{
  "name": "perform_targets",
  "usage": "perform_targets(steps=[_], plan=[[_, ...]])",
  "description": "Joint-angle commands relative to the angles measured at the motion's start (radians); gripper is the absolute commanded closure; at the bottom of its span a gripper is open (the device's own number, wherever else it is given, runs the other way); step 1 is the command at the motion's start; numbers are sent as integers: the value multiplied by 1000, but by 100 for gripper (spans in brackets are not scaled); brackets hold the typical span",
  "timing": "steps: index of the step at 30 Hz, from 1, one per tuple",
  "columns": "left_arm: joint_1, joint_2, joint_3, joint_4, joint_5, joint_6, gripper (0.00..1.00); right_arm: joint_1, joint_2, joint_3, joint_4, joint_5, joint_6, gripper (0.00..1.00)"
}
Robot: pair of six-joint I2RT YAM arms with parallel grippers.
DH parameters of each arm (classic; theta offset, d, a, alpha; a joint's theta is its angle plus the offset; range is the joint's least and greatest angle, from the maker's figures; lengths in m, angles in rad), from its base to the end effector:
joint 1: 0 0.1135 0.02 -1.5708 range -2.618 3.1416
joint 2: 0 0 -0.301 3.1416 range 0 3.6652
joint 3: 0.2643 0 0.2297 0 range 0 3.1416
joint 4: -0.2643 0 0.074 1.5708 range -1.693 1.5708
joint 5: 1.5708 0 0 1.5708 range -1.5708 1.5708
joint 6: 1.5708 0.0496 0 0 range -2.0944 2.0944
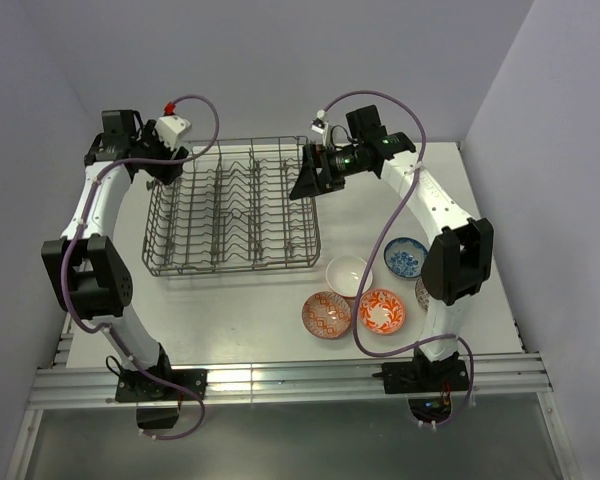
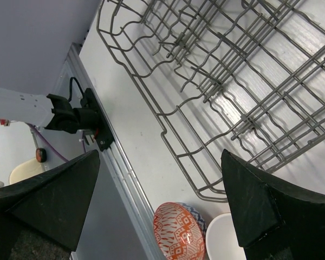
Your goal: Load the bowls into the dish rack
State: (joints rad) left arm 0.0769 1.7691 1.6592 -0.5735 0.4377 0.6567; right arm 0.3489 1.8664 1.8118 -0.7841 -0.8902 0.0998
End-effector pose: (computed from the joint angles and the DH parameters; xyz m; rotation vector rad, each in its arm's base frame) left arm 0.3989 0.0097 0.3688 0.8396 2.0126 -0.0806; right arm 0.3652 0.1739 0.3710 -0.7104 2.2533 1.2791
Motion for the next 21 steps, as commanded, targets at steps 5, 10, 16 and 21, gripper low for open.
perform_targets(steps=[5, 10, 16, 21], plan=[[-31, 16, -48, 159, -60, 316, 100, -5, -36, 1, -30, 28, -41, 0], [-69, 39, -110, 230, -114, 490, 100, -10, -26, 4, -33, 36, -45, 0], [-106, 61, -202, 349, -136, 691, 100, -21, -29, -5, -43, 36, -55, 0], [-106, 116, -194, 414, -146, 782, 100, -33, -35, -16, -60, 43, -75, 0]])
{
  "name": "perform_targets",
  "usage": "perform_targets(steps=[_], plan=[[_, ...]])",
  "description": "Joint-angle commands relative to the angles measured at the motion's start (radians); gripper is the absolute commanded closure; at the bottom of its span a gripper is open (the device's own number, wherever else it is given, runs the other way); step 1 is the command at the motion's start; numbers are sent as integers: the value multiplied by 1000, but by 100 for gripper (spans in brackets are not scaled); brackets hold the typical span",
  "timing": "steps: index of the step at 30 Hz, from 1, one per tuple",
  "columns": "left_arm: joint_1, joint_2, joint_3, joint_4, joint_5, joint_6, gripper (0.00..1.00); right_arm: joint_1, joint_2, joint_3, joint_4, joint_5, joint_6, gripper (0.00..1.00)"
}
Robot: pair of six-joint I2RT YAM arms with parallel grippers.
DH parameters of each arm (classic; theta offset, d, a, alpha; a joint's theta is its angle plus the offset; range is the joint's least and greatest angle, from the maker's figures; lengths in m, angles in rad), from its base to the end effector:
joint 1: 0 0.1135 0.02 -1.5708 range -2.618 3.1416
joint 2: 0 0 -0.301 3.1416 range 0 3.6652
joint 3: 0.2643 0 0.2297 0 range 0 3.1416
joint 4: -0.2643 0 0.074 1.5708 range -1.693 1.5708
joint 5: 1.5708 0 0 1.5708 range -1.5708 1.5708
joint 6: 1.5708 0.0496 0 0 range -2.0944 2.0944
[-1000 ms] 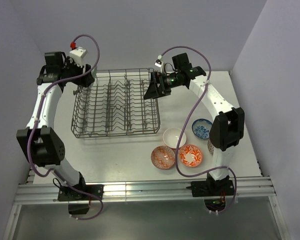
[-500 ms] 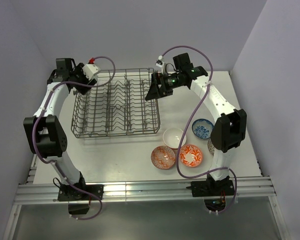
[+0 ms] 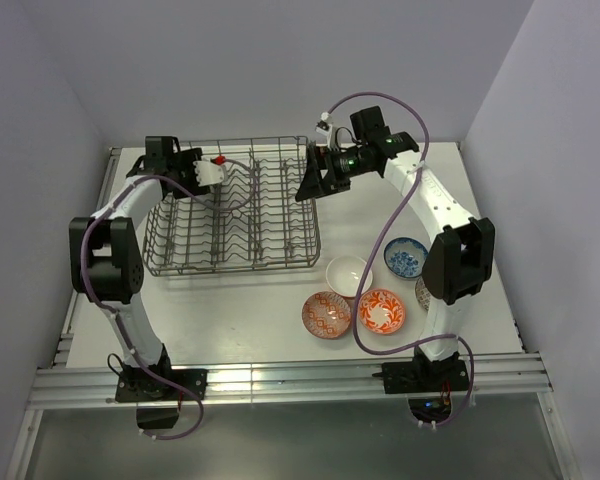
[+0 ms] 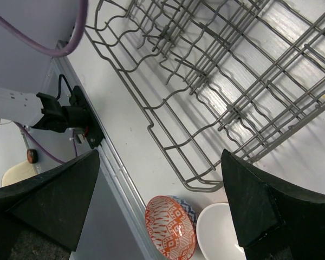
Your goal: Load the bowls into the dish rack
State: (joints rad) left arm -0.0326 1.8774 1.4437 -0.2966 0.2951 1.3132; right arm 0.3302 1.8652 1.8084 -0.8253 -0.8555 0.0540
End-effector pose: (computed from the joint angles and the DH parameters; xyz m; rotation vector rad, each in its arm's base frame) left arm 0.4270 -0.0284 0.2807 1.5398 1.6890 0.3370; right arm 0.3661 0.1651 0.3666 -0.7071 2.2845 1.2178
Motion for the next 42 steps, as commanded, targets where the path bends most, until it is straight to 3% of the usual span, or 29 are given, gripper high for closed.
perform_targets(steps=[1, 9, 20, 23, 26, 29, 30, 33, 39, 42], plan=[[3, 28, 23, 146, -11, 133, 100, -16, -34, -15, -18, 10, -29, 0], [-3, 92, 8, 289, -59, 178, 100, -31, -20, -34, -14, 0, -29, 0], [-13, 160, 34, 316, -79, 190, 100, -39, 2, -27, -9, -10, -26, 0], [-18, 173, 30, 329, -94, 184, 96, -42, 8, -24, -12, -23, -22, 0], [-18, 192, 37, 318, -125, 192, 86, -45, 11, -26, -9, -28, -20, 0], [-18, 195, 26, 313, -126, 199, 61, -45, 8, -29, -8, -24, -23, 0], [-18, 192, 26, 304, -126, 196, 47, -45, 9, -29, -8, -24, -25, 0], [-18, 198, 43, 300, -123, 178, 31, -45, 11, -27, -9, -22, -25, 0], [-18, 200, 70, 212, -106, 178, 6, -45, 12, -26, -11, -19, -31, 0], [-18, 189, 81, 159, -93, 182, 1, -45, 14, -24, -15, -16, -34, 0]])
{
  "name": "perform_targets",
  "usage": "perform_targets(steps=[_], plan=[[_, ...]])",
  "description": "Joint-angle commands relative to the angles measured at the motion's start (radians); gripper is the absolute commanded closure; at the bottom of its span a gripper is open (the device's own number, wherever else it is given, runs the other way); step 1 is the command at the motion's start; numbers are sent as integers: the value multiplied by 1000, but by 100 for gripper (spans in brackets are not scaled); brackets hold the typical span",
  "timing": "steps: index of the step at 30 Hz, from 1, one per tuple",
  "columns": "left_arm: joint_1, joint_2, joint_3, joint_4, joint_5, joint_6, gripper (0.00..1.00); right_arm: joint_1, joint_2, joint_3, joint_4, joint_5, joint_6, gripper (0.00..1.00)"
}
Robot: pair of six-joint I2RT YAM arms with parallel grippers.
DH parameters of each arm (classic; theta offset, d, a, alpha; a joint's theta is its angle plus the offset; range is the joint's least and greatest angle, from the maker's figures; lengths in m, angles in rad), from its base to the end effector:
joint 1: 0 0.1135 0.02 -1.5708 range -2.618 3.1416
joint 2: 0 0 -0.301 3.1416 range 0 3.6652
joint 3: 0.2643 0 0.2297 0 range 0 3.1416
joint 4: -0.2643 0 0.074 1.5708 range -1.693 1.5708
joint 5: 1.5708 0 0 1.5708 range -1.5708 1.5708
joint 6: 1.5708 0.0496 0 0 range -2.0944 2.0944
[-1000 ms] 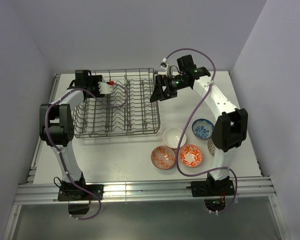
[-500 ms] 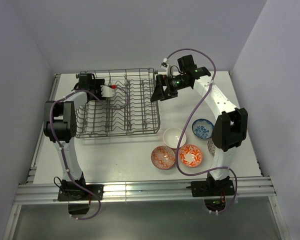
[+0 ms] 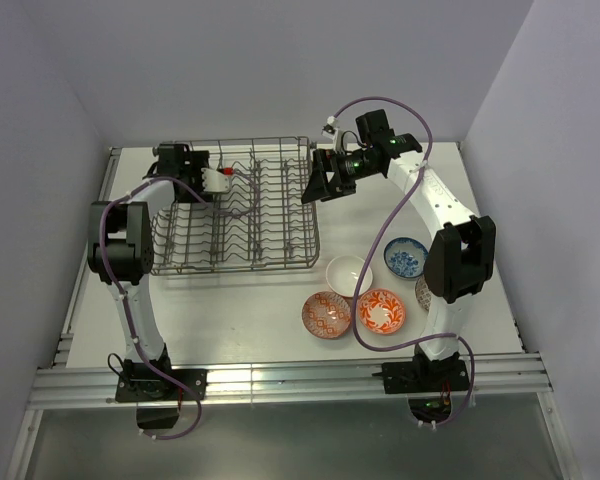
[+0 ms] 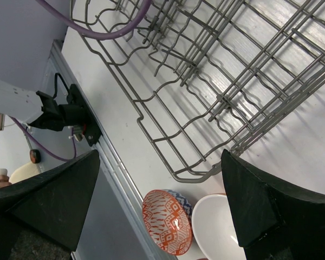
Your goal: Load the bowls into the dish rack
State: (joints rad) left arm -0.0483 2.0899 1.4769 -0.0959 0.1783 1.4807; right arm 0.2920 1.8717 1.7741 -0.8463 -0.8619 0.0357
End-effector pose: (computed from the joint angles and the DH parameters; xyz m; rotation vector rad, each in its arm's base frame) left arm 0.4774 -0.0319 0.2164 1.6784 1.6120 0.5451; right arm 0.3704 0.1507 0.3530 -0.6617 2.3357 1.2161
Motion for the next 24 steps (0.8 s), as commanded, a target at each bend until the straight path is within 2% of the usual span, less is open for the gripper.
perform_targets(steps=[1, 14, 21, 24], plan=[[-2, -28, 49, -56, 32, 15, 0, -8, 7, 13, 4, -9, -17, 0], [2, -54, 149, -372, 70, 96, 1, -10, 1, 15, -16, -5, -25, 0], [2, -115, 247, -496, 130, 6, 1, -11, -37, 15, -80, 1, -120, 0], [7, -184, 284, -547, 214, -88, 1, -10, -52, 42, -190, 21, -245, 0]])
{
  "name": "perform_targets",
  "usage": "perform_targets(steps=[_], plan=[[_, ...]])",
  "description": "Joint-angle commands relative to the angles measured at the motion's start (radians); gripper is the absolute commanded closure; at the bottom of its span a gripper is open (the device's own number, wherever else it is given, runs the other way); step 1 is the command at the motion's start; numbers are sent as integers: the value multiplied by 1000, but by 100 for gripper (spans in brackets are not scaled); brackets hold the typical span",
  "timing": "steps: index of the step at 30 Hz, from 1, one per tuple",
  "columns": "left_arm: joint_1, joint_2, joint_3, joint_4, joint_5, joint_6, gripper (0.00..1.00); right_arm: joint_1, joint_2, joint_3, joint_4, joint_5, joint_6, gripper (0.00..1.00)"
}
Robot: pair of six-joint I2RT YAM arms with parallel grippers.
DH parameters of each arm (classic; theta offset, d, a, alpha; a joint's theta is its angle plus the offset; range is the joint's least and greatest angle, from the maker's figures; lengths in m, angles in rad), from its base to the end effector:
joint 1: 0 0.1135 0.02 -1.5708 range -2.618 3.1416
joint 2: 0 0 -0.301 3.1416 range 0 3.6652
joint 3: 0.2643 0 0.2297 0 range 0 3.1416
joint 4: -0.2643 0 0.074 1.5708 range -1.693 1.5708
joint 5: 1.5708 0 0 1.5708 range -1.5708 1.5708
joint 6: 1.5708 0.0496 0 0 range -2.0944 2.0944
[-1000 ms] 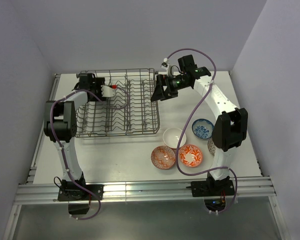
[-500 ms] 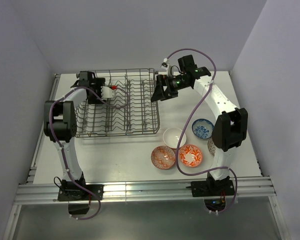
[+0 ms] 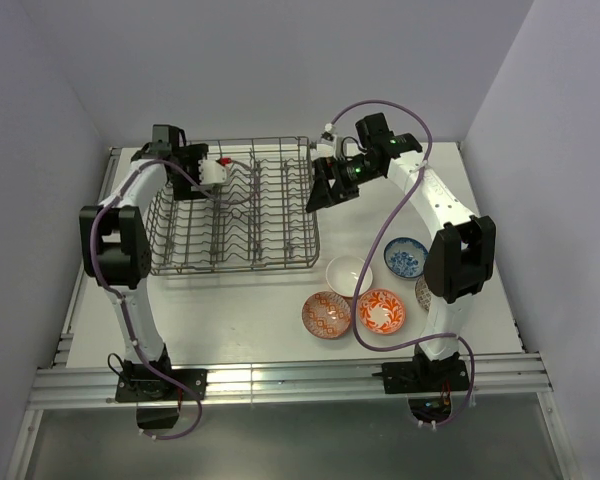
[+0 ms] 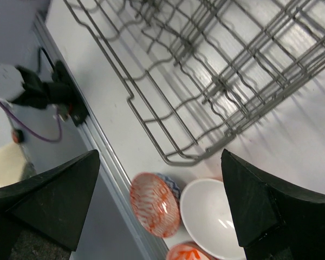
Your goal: Load the bowls into the dish rack
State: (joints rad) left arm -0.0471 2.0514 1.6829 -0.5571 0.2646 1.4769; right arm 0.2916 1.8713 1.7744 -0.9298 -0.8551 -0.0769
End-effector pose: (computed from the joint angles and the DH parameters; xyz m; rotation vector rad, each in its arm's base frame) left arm 0.4598 -0.0347 0.2591 1.7860 1.7123 0.2932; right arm 0.3635 0.1482 0.3481 -0.7549 2.3512 1.1830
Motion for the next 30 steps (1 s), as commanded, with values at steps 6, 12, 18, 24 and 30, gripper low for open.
perform_targets(steps=[6, 12, 18, 24, 30], plan=[[39, -272, 208, -354, 410, -349, 1, 9, -84, 56, -354, 92, -427, 2], [44, -467, 43, -414, 588, -487, 1, 116, -63, 91, -489, 258, -605, 6], [68, -663, -210, -287, 688, -715, 0, 256, -75, -10, -449, 378, -636, 12], [70, -803, -328, -219, 781, -904, 1, 412, -118, -154, -324, 519, -673, 17], [70, -893, -452, -188, 881, -997, 1, 498, -58, -153, -326, 542, -776, 20]])
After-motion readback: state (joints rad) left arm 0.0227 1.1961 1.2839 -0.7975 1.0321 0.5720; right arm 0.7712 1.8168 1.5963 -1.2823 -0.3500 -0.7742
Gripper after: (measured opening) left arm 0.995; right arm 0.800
